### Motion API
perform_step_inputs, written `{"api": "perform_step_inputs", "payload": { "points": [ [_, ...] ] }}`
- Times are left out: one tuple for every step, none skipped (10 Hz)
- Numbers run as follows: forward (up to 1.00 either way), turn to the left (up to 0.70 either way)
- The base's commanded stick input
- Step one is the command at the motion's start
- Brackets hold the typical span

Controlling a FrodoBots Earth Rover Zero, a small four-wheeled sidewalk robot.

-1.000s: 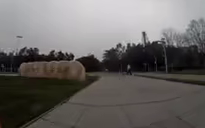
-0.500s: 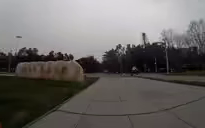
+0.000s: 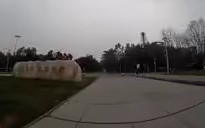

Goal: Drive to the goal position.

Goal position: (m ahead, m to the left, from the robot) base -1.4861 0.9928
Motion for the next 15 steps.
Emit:
{"api": "perform_step_inputs", "payload": {
  "points": [
    [0.00, -0.70],
    [0.00, -0.70],
    [0.00, -0.70],
    [0.00, -0.70],
    [0.00, -0.70],
    [0.00, -0.70],
    [0.00, -0.70],
    [0.00, -0.70],
    [0.00, -0.70],
    [0.00, -0.70],
    [0.00, -0.70],
    [0.00, -0.70],
    [0.00, -0.70],
    [0.00, -0.70],
    [0.00, -0.70]
  ]
}}
